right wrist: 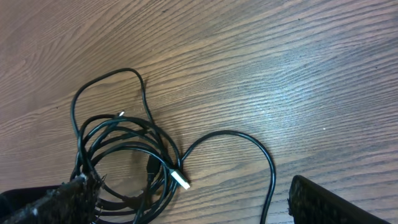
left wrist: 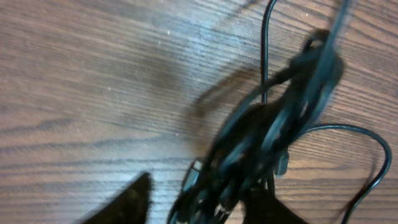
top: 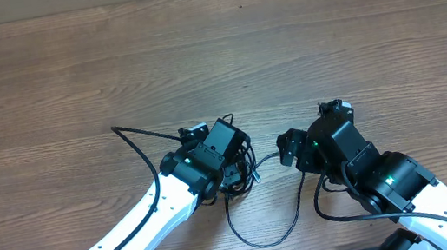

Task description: Untangle cables

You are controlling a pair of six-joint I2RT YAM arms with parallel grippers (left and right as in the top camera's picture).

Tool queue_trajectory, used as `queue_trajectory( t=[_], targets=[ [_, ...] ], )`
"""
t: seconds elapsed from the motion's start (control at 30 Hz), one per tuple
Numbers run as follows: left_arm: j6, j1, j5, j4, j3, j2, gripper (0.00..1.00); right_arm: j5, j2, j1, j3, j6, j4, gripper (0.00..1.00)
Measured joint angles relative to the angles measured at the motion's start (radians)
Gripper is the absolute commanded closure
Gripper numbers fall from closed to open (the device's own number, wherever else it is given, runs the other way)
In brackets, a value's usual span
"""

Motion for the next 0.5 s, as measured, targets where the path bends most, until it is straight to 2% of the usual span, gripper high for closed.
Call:
queue_trajectory(
  t=[0.27,0.5],
  targets=[
    [0.002,0.000,-0.005,0.000,0.000,0.000,0.96,0.000,0.000,0.000,0.000,0.001,-0.001,0.05],
    [0.026,0.000,-0.006,0.049,-0.003,0.006,0.96,-0.004,0.000,0.000,0.000,0.000,-0.001,0.05]
  ],
)
